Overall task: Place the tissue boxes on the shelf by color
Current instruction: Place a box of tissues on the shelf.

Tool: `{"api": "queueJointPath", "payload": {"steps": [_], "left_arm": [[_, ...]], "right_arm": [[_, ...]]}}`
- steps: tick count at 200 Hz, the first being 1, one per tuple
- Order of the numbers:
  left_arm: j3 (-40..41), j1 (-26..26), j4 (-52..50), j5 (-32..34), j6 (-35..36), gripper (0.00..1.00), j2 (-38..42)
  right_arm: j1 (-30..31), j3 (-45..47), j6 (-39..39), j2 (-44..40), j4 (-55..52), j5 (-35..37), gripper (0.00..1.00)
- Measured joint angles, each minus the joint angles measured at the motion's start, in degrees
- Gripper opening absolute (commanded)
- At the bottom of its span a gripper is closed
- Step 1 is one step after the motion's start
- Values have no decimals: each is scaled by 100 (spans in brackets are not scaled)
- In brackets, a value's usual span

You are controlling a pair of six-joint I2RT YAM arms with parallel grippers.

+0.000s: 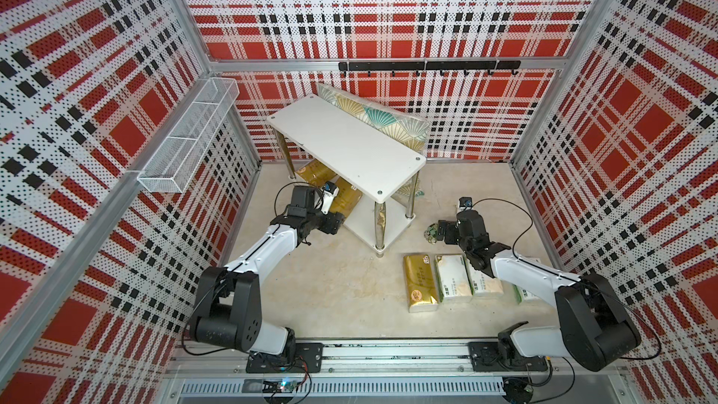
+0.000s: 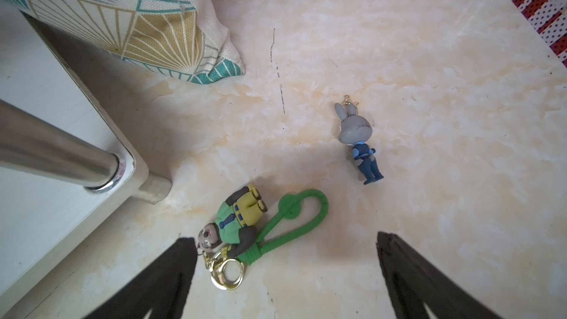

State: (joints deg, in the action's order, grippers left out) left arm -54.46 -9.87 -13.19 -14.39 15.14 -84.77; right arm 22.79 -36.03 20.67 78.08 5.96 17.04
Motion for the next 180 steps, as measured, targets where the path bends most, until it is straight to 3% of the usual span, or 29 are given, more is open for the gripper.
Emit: {"api": "queueJointPath", "payload": {"steps": [180], "left_arm": [[-1250, 586, 31, -841, 981, 78, -1578]], "right_arm": [[2, -107, -4, -96, -315, 168, 100]]}}
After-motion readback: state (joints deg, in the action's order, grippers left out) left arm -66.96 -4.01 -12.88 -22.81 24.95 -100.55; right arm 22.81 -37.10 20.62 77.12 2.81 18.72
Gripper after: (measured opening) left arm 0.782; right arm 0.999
